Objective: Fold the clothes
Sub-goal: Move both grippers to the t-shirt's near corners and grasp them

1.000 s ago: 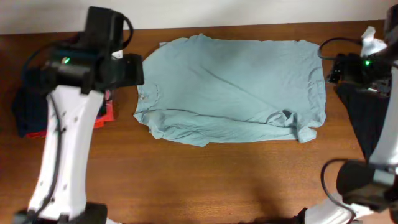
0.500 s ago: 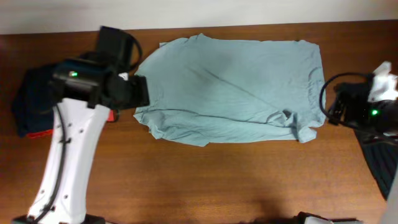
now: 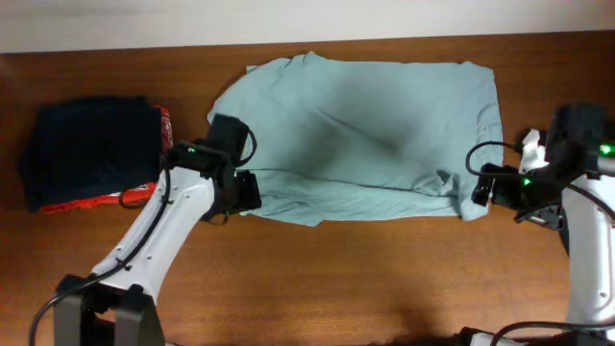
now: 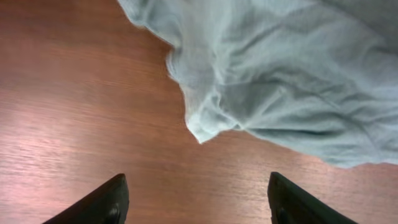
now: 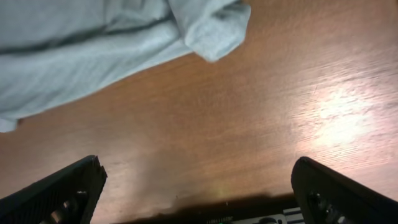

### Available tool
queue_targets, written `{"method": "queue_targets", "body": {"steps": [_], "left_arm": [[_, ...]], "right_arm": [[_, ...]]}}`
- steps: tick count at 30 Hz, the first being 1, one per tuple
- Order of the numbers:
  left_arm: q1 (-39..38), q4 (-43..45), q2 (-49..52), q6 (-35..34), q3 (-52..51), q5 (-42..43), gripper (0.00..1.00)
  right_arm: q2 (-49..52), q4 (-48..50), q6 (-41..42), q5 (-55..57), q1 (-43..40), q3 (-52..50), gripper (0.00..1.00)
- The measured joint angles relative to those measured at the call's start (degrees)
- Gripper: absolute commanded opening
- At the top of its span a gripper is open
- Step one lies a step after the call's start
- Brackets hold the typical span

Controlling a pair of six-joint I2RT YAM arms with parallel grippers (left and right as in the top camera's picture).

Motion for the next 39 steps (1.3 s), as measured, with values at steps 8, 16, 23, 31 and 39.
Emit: {"method": "queue_targets", "body": {"steps": [8, 16, 23, 31, 39], "left_arm": [[0.0, 9.6, -0.1, -0.6, -10.4, 1.9, 0.49], [0.0, 20.1, -0.1, 0.6, -17.0, 2.0, 0.43], [0.0, 31.7, -0.1, 2.5, -21.2, 1.8, 0.40], [0.0, 40.7, -0.1, 3.4, -23.3, -1.2, 0.40], [0.0, 44.5, -0.1, 3.7, -23.3, -1.7, 0.40]], "right_arm": [[0.0, 5.0, 0.0, -0.3, 0.0, -6.2, 1.00], [0.0, 6.6, 0.0, -0.5, 0.0, -6.4, 1.00], [0.0, 7.4, 1.0, -0.7, 0.0, -6.4, 1.00], [0.0, 7.8, 1.3, -0.7, 0.0, -6.4, 1.00], [0.0, 8.0, 1.3, -0.7, 0.0, -6.4, 1.00]]}}
